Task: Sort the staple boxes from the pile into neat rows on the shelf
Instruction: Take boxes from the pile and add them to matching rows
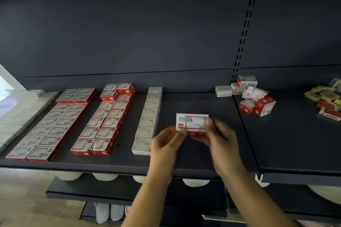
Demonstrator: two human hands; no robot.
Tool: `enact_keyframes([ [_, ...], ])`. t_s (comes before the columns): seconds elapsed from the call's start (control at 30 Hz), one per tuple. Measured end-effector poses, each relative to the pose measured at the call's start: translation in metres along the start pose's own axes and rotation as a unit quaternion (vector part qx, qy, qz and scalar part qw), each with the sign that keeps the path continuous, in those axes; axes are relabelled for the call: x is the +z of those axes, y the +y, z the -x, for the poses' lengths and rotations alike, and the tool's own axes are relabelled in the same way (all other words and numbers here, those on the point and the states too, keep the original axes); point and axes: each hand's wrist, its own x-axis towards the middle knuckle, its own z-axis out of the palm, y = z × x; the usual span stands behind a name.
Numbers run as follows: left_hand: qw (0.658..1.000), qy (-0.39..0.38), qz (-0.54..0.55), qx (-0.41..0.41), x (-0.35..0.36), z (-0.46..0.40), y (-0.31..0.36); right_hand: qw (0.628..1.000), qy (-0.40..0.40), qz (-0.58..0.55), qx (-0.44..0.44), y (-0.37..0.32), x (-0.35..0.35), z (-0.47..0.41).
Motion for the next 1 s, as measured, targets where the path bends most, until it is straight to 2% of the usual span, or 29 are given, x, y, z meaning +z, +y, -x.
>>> enact_keyframes([
  [0.13,0.998,-0.008,0.057,-0.025,-0.001,-0.003,-0.003,1.000,-0.004,-0.012,0.012,0.001,-0.004,0.001],
  [0.33,0.993,-0.019,0.106,-0.041,0.001,-0.014,0.007,0.999,-0.012,0.041,0.030,-0.002,-0.014,-0.002],
  [0.4,0.996,-0.018,0.087,-0.023,0.001,-0.020,0.013,0.998,-0.013,0.056,0.027,-0.004,-0.017,-0.004],
  [0.47,1.000,-0.024,0.020,-0.002,0.001,-0.024,0.017,0.996,-0.021,0.080,0.022,-0.007,-0.020,-0.004],
  [0.53,0.998,-0.050,-0.038,0.010,0.002,-0.026,0.018,0.993,-0.043,0.112,0.015,-0.010,-0.023,-0.004],
  [0.67,0.990,-0.126,-0.067,0.011,0.008,-0.022,0.013,0.981,-0.116,0.153,0.027,-0.014,-0.027,-0.003],
  [0.77,0.990,-0.132,-0.045,0.004,0.009,-0.024,0.011,0.988,-0.105,0.111,0.030,-0.010,-0.025,-0.005],
  [0.87,0.995,-0.100,0.010,-0.018,0.003,-0.026,0.012,0.997,-0.063,0.008,0.047,-0.005,-0.020,-0.008],
  [1.0,0.996,-0.083,0.035,0.007,-0.008,-0.024,0.012,0.993,-0.035,-0.073,0.088,0.001,-0.009,-0.009],
])
